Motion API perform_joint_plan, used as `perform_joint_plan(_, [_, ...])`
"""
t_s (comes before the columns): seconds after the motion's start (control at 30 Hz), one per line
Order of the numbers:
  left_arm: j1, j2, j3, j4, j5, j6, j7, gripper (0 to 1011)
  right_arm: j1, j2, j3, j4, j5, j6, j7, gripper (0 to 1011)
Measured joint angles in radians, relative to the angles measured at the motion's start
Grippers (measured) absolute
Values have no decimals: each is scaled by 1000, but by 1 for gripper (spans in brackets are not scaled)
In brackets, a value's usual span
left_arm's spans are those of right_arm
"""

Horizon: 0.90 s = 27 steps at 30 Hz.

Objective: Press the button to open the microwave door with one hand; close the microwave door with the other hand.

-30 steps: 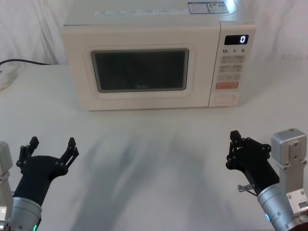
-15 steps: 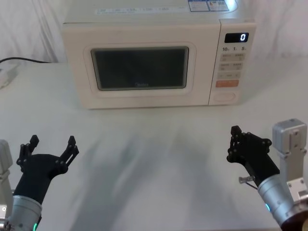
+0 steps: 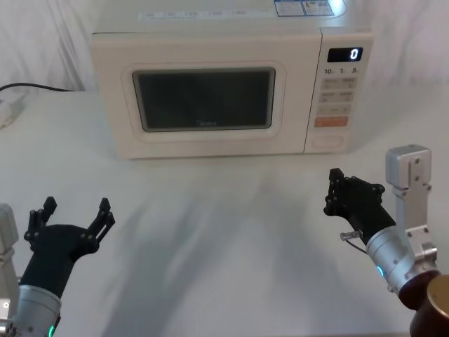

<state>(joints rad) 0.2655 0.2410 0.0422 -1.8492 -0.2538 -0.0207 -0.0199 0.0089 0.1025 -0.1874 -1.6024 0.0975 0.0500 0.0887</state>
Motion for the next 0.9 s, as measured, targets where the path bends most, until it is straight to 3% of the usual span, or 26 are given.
perform_joint_plan(0.43, [0,0,0,0,0,0,0,1001,170,-32,13,235,-16,-78,26,0])
perform_joint_plan(0.9, [0,0,0,0,0,0,0,1001,304,-35,37,392,5,-61,57,0])
